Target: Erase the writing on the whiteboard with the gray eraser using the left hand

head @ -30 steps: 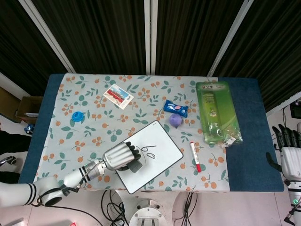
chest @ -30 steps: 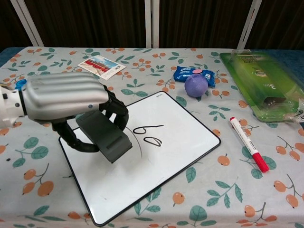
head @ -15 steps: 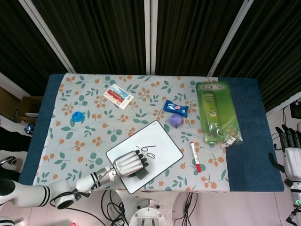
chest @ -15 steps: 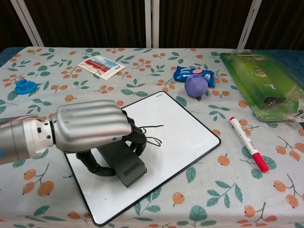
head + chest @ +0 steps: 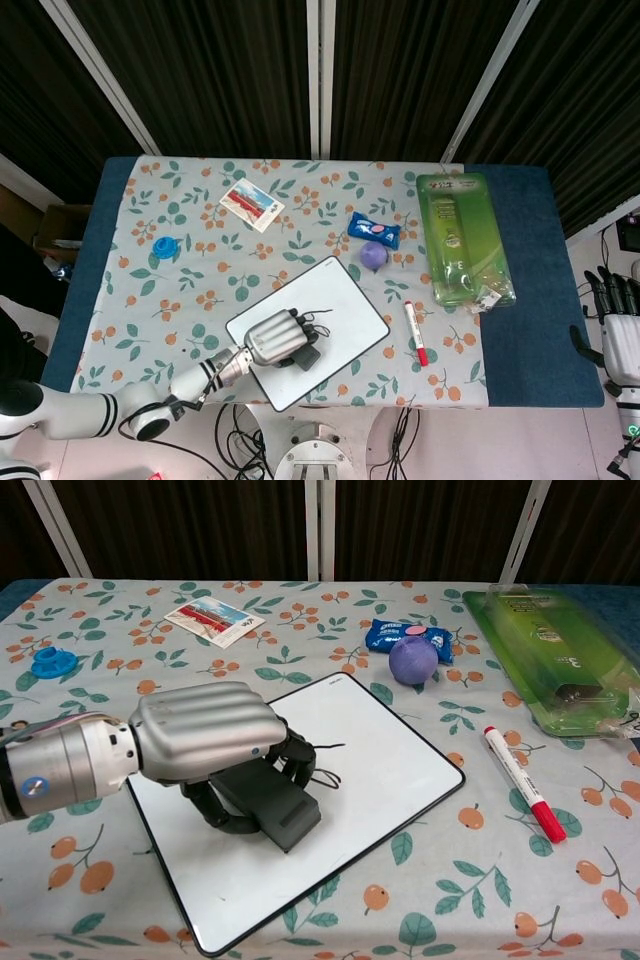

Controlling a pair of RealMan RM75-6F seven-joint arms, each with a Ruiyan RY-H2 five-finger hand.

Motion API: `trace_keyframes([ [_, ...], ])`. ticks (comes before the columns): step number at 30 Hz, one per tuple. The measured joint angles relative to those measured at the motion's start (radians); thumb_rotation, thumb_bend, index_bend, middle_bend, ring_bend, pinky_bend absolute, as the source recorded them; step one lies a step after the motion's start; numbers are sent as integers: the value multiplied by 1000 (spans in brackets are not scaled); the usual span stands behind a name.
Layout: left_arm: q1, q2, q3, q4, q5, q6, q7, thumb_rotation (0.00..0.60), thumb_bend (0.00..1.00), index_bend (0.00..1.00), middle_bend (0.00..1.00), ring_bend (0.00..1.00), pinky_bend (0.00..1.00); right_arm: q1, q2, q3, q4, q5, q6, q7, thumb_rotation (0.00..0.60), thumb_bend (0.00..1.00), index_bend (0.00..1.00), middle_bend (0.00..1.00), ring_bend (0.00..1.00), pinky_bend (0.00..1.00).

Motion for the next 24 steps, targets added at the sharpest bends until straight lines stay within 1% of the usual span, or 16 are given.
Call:
trace_keyframes([
  [8, -16, -41, -43, 43, -45, -8, -9, 600, 432, 638, 546, 471, 477, -1, 8, 0, -1, 9, -9, -1, 600, 266, 0, 0, 0, 0],
  [18, -29, -95, -70, 118, -58, 10, -36, 600, 429, 641, 548, 472, 484, 2, 2, 1, 8, -2, -7, 13, 600, 268, 0, 0, 0, 0],
  [24, -49, -120, -93, 176, -79, -1, -55, 600, 429, 641, 549, 472, 484, 1, 4, 4, 3, 0, -3, 7, 600, 268, 0, 0, 0, 0],
])
